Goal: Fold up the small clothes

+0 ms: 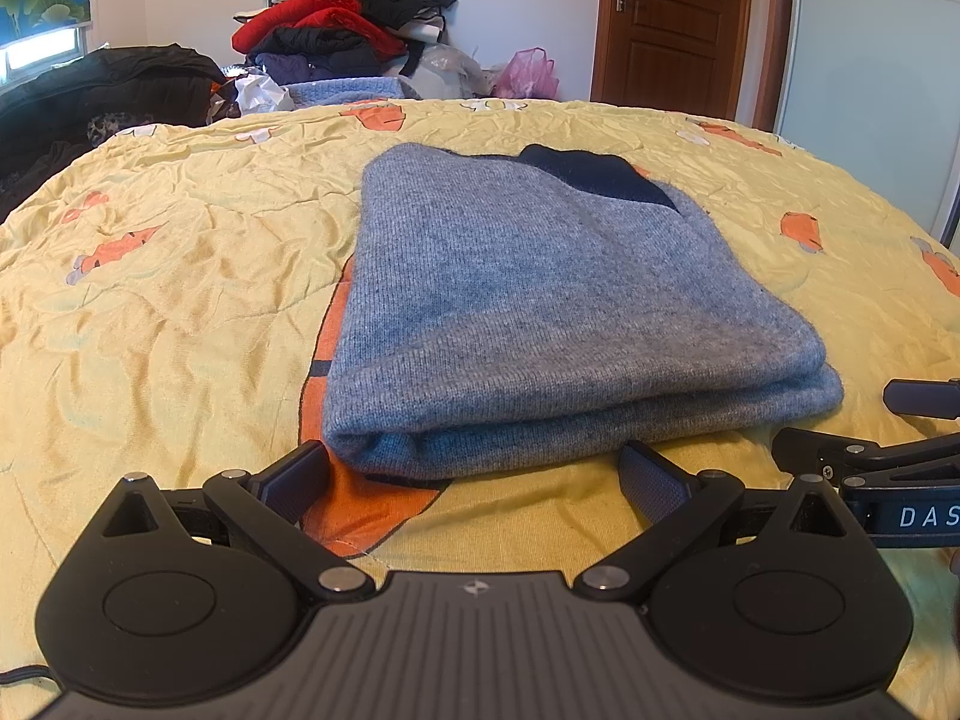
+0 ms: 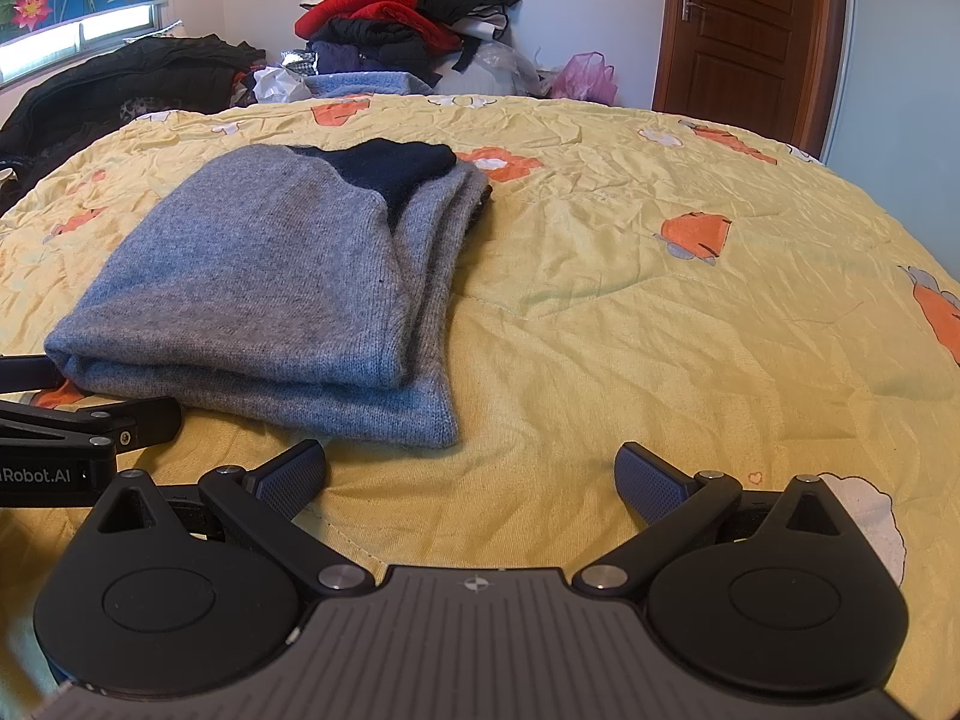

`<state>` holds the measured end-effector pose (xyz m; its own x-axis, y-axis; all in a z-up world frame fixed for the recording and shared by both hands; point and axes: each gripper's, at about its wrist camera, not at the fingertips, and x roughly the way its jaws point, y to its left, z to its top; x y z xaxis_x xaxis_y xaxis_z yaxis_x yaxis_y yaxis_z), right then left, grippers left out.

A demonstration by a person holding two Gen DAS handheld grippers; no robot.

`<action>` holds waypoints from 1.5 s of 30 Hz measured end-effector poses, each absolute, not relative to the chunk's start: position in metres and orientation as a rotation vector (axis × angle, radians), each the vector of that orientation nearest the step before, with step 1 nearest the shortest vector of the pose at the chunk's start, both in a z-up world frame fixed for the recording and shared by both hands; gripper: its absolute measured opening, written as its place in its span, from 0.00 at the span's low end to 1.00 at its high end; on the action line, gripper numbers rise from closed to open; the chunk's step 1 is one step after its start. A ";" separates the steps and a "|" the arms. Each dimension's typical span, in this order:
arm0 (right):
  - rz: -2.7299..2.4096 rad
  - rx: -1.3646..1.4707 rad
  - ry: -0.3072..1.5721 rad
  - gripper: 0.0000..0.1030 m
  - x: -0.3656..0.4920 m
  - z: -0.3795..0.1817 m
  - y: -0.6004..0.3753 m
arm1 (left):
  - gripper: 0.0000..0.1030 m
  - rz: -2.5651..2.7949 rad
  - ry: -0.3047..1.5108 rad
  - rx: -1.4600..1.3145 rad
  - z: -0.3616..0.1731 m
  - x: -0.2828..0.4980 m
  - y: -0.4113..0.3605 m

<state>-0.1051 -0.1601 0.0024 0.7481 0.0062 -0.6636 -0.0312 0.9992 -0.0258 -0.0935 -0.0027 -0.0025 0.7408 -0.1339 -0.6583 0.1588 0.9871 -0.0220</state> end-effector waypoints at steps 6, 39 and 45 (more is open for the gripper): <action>0.020 -0.036 0.725 1.00 -0.105 0.002 -0.160 | 1.00 -0.160 0.720 0.039 -0.003 -0.093 -0.002; 0.025 -0.038 0.727 1.00 -0.105 0.003 -0.160 | 1.00 -0.138 0.729 0.053 -0.002 -0.096 -0.005; 0.019 -0.038 0.732 1.00 -0.104 0.003 -0.159 | 1.00 -0.153 0.746 0.058 0.000 -0.097 -0.004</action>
<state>-0.1042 -0.1594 0.0032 0.7434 0.0041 -0.6689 -0.0310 0.9991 -0.0283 -0.0966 -0.0040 0.0002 0.7242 -0.1174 -0.6795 0.1589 0.9873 -0.0012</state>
